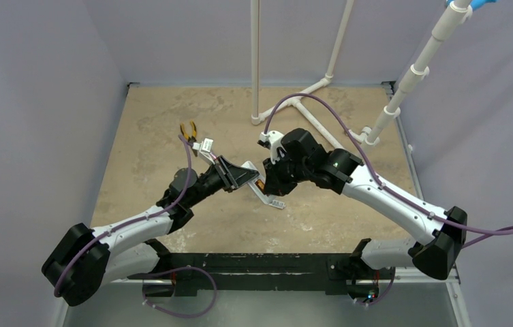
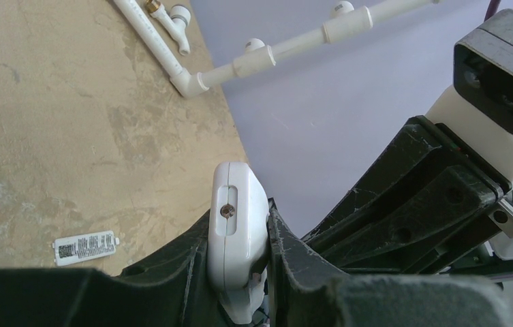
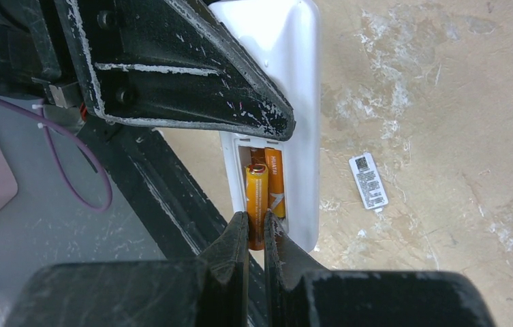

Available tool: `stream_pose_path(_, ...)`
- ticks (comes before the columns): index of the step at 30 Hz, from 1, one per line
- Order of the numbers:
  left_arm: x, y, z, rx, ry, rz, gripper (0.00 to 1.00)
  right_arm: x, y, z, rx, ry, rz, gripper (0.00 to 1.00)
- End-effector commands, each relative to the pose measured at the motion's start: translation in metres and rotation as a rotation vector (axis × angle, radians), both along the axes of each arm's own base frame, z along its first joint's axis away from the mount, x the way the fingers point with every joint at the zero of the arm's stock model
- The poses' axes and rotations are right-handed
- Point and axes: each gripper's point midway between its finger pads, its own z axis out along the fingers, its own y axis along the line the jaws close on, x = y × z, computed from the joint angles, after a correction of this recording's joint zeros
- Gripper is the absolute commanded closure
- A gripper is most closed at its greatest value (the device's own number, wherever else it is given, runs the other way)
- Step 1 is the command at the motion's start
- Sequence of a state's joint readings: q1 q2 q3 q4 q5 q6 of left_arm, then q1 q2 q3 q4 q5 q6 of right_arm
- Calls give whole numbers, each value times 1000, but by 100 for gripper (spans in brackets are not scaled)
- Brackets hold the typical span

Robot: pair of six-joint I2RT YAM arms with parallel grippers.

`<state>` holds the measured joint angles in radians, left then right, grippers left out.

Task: Load the batteries into the remote control

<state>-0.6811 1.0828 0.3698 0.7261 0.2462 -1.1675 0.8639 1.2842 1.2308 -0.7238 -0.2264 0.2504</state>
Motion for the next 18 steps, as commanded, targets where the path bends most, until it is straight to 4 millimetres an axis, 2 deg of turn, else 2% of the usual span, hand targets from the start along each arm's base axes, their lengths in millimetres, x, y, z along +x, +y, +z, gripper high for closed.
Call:
stream_pose_path(1, 3, 0, 30, -69, -78, 8, 100, 0, 3, 0, -1, 7, -5, 100)
stream_pose_path(9, 2, -2, 31, -88, -74, -9, 100, 6, 2, -11, -51, -1, 0, 100)
stream_pose_path(14, 2, -3, 30, -95, -69, -13, 100, 12, 1, -10, -57, -32, -19, 89)
stream_pose_path(18, 2, -5, 29, -98, -69, -22, 100, 15, 2, -6, -50, -53, -23, 85)
